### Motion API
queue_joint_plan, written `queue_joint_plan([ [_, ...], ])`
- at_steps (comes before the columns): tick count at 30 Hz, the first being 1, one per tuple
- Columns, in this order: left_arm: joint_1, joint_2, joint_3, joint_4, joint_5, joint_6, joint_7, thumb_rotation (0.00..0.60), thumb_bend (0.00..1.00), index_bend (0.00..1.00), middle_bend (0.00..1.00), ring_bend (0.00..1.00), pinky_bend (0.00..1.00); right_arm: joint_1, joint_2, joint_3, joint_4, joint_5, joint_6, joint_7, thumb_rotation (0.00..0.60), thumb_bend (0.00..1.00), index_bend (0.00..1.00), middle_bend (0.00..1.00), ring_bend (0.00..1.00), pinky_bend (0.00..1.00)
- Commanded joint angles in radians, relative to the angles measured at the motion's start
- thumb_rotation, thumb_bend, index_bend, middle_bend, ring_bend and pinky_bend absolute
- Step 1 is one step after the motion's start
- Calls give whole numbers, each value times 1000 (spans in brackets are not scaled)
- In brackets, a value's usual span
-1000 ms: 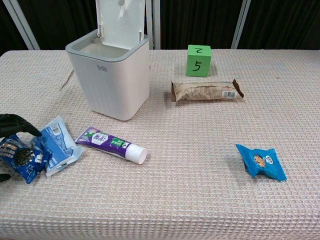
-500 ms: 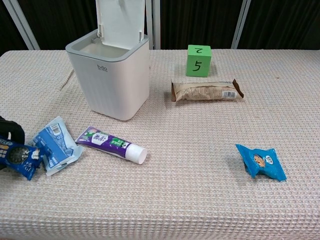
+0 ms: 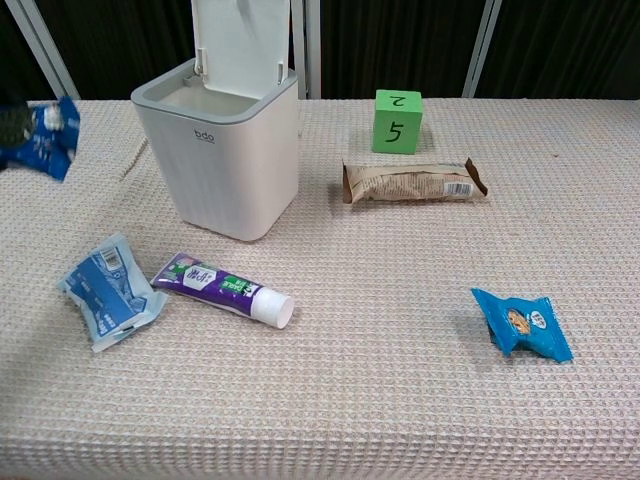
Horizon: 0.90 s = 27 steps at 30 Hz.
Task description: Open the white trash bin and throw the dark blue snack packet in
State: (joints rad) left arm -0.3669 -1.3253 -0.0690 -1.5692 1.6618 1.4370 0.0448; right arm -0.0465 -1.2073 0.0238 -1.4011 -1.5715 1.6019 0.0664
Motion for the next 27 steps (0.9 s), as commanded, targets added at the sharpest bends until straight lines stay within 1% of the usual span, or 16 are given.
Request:
queue_joint_plan([
  [1, -103, 58, -111, -133, -80, -101, 46, 600, 389, 605, 596, 461, 602, 3, -3, 1, -5, -2, 1, 1, 600, 346, 0, 0, 0, 0],
  [4, -184, 48, -179, -186, -160, -199, 145, 600, 394, 604, 596, 461, 602, 5, -4, -2, -5, 2, -11, -6, 600, 345, 0, 0, 0, 0],
  [6, -233, 30, -217, -204, -238, -266, 193, 600, 414, 605, 596, 461, 602, 5, -1, -5, -11, 5, -19, -12, 600, 346, 0, 0, 0, 0],
  [8, -297, 3, -251, -205, -332, -343, 272, 600, 428, 605, 596, 461, 602, 4, 0, -4, -15, 7, -16, -9, 600, 346, 0, 0, 0, 0],
  [12, -362, -52, -273, -182, -432, -388, 361, 600, 421, 601, 594, 460, 600, 1, 4, 1, -12, 17, -14, 2, 600, 345, 0, 0, 0, 0],
  [13, -375, -67, -273, -172, -450, -392, 379, 600, 420, 586, 581, 451, 597, 0, 6, 2, -11, 20, -14, 6, 600, 346, 0, 0, 0, 0],
  [16, -395, -96, -273, -144, -457, -380, 388, 600, 418, 506, 512, 398, 577, -2, 8, 5, -6, 26, -13, 17, 600, 346, 0, 0, 0, 0],
  [20, -412, -122, -269, -113, -459, -371, 384, 600, 416, 444, 480, 382, 563, 1, 8, 6, -2, 31, -21, 25, 600, 346, 0, 0, 0, 0],
  [22, -421, -122, -259, -99, -469, -380, 402, 600, 394, 312, 383, 336, 528, 1, 8, 5, -2, 27, -20, 26, 600, 346, 0, 0, 0, 0],
  [24, -422, -120, -256, -100, -478, -376, 402, 600, 358, 134, 204, 230, 440, -3, 11, -1, -9, 23, -18, 21, 600, 346, 0, 0, 0, 0],
  [25, -419, -121, -254, -94, -466, -359, 400, 600, 349, 93, 143, 186, 404, -6, 14, -4, -14, 18, -12, 15, 600, 346, 0, 0, 0, 0],
  [27, -412, -122, -249, -84, -453, -337, 392, 600, 344, 61, 75, 133, 361, -10, 16, -7, -19, 10, -3, 7, 600, 346, 0, 0, 0, 0],
])
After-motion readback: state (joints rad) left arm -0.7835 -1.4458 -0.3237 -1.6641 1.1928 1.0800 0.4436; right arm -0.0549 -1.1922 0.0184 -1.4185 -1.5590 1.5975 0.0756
